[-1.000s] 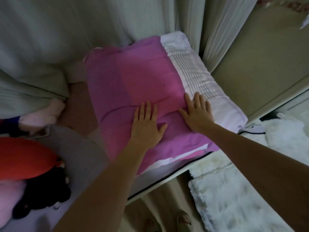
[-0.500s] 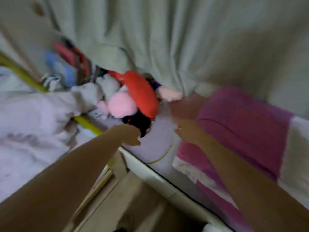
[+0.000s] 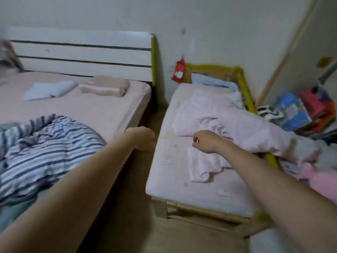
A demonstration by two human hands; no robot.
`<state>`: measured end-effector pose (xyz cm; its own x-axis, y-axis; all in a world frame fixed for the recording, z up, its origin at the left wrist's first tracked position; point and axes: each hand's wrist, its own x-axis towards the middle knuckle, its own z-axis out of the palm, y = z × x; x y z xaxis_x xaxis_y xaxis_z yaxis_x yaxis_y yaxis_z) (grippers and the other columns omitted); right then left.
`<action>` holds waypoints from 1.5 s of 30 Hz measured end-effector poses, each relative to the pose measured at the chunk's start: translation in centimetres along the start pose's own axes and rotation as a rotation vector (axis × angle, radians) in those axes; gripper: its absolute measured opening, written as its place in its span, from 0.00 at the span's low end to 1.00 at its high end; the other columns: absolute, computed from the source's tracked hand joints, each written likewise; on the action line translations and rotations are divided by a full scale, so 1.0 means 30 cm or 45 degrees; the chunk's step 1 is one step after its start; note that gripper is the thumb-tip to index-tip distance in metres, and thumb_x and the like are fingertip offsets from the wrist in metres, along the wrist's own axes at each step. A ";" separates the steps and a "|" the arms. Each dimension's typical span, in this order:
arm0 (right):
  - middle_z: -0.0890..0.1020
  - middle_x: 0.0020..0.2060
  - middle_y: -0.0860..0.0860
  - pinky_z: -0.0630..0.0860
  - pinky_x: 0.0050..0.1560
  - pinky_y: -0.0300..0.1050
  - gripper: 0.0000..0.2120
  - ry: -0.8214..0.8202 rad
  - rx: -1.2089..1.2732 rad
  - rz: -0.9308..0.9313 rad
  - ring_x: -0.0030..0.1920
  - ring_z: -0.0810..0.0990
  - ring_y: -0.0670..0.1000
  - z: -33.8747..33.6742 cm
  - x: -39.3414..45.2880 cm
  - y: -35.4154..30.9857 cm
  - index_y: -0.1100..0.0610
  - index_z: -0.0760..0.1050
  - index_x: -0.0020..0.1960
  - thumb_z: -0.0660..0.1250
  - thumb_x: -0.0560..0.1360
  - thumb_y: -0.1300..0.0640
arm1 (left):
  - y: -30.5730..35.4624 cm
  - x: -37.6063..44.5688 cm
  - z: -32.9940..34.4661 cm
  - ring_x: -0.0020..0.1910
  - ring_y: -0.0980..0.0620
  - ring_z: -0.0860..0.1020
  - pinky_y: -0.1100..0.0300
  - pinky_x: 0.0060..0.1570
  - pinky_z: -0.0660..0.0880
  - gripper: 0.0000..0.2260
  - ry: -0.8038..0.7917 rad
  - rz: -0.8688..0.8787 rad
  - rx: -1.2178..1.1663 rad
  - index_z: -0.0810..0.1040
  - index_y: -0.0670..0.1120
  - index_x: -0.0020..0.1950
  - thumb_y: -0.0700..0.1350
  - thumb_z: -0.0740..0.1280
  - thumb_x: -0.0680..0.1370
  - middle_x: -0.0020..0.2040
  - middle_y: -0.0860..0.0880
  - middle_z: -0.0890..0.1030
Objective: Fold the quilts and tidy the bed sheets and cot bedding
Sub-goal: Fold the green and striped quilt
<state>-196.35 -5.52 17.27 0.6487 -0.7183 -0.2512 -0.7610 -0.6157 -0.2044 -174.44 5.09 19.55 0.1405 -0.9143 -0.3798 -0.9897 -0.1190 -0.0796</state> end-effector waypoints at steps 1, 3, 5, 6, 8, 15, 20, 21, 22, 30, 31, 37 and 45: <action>0.80 0.55 0.58 0.74 0.54 0.49 0.13 -0.024 -0.017 -0.036 0.54 0.77 0.58 0.000 0.063 -0.117 0.61 0.78 0.54 0.60 0.78 0.53 | -0.122 -0.046 0.027 0.64 0.45 0.73 0.51 0.63 0.70 0.19 -0.008 -0.060 -0.013 0.72 0.48 0.69 0.55 0.58 0.81 0.67 0.46 0.74; 0.80 0.53 0.57 0.75 0.54 0.50 0.13 -0.050 -0.053 -0.178 0.53 0.77 0.58 0.017 0.216 -0.398 0.60 0.78 0.53 0.60 0.78 0.52 | -0.406 -0.161 0.098 0.65 0.45 0.72 0.54 0.63 0.68 0.19 -0.027 -0.211 -0.045 0.71 0.47 0.70 0.53 0.58 0.82 0.68 0.46 0.73; 0.80 0.53 0.56 0.76 0.52 0.49 0.12 -0.078 -0.056 -0.254 0.52 0.77 0.57 0.040 0.320 -0.623 0.59 0.77 0.53 0.60 0.78 0.52 | -0.628 -0.239 0.174 0.67 0.45 0.71 0.53 0.65 0.68 0.20 -0.023 -0.342 -0.122 0.70 0.47 0.71 0.53 0.60 0.81 0.70 0.47 0.72; 0.80 0.53 0.55 0.76 0.52 0.49 0.12 -0.088 -0.072 -0.315 0.51 0.78 0.56 0.069 0.382 -0.758 0.58 0.77 0.54 0.60 0.78 0.52 | -0.752 -0.303 0.225 0.67 0.45 0.71 0.53 0.65 0.68 0.21 -0.051 -0.421 -0.177 0.69 0.47 0.71 0.54 0.60 0.81 0.70 0.47 0.72; 0.79 0.54 0.54 0.76 0.52 0.49 0.12 -0.126 -0.087 -0.359 0.52 0.78 0.55 0.097 0.446 -0.933 0.57 0.76 0.55 0.61 0.78 0.51 | -0.905 -0.383 0.298 0.68 0.45 0.70 0.53 0.66 0.68 0.22 -0.094 -0.524 -0.271 0.68 0.47 0.72 0.55 0.60 0.81 0.70 0.47 0.71; 0.80 0.54 0.58 0.73 0.50 0.47 0.13 -0.292 -0.223 -0.741 0.52 0.77 0.57 0.237 0.705 -1.538 0.60 0.77 0.55 0.61 0.78 0.53 | -1.377 -0.610 0.549 0.65 0.44 0.72 0.51 0.63 0.70 0.20 -0.148 -0.915 -0.527 0.70 0.46 0.69 0.55 0.60 0.81 0.68 0.45 0.73; 0.81 0.51 0.61 0.74 0.50 0.51 0.14 -0.432 -0.239 -0.874 0.50 0.78 0.59 0.361 0.902 -1.818 0.65 0.77 0.54 0.61 0.78 0.55 | -1.537 -0.689 0.673 0.63 0.43 0.73 0.49 0.61 0.71 0.18 -0.177 -1.091 -0.710 0.72 0.45 0.65 0.53 0.61 0.79 0.65 0.44 0.73; 0.80 0.52 0.63 0.75 0.49 0.52 0.15 -0.454 -0.249 -0.914 0.49 0.78 0.60 0.391 0.959 -1.888 0.67 0.77 0.55 0.61 0.78 0.55 | -1.583 -0.709 0.694 0.63 0.43 0.72 0.50 0.61 0.71 0.19 -0.170 -1.157 -0.746 0.72 0.45 0.65 0.54 0.62 0.79 0.66 0.44 0.73; 0.80 0.53 0.64 0.74 0.45 0.51 0.16 -0.464 -0.259 -0.962 0.45 0.77 0.60 0.414 1.006 -1.958 0.68 0.76 0.55 0.60 0.78 0.56 | -1.622 -0.729 0.704 0.65 0.44 0.72 0.50 0.62 0.70 0.20 -0.146 -1.243 -0.791 0.71 0.46 0.67 0.55 0.62 0.79 0.67 0.45 0.72; 0.80 0.52 0.65 0.75 0.48 0.54 0.16 -0.536 -0.353 -1.336 0.50 0.78 0.63 0.497 1.226 -2.480 0.69 0.76 0.54 0.61 0.77 0.56 | -1.834 -0.842 0.809 0.67 0.43 0.69 0.47 0.64 0.69 0.27 -0.042 -1.738 -1.020 0.64 0.48 0.74 0.58 0.61 0.79 0.70 0.44 0.69; 0.80 0.51 0.65 0.75 0.50 0.54 0.16 -0.546 -0.392 -1.369 0.52 0.78 0.63 0.523 1.230 -2.524 0.69 0.77 0.54 0.62 0.76 0.56 | -1.850 -0.846 0.829 0.67 0.43 0.69 0.47 0.64 0.69 0.27 -0.042 -1.751 -1.049 0.64 0.48 0.74 0.58 0.62 0.79 0.70 0.44 0.69; 0.77 0.58 0.56 0.73 0.54 0.48 0.17 -0.691 -0.750 -1.520 0.58 0.75 0.58 0.797 1.233 -2.636 0.60 0.73 0.61 0.64 0.76 0.50 | -1.939 -0.798 1.030 0.71 0.44 0.66 0.49 0.68 0.65 0.26 -0.138 -1.749 -1.228 0.63 0.46 0.75 0.55 0.62 0.80 0.73 0.43 0.66; 0.60 0.75 0.58 0.52 0.74 0.57 0.54 -0.620 -1.000 -1.471 0.75 0.55 0.58 1.093 1.431 -2.558 0.55 0.51 0.76 0.71 0.62 0.31 | -1.978 -0.648 1.189 0.68 0.43 0.69 0.49 0.66 0.68 0.23 -0.125 -1.694 -1.340 0.68 0.45 0.72 0.53 0.62 0.79 0.70 0.43 0.70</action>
<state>-110.36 21.52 -8.83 0.6906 0.3599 -0.6273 0.4657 -0.8849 0.0049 -117.47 43.72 -1.21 0.7879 0.0432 -0.6143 0.2226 -0.9501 0.2186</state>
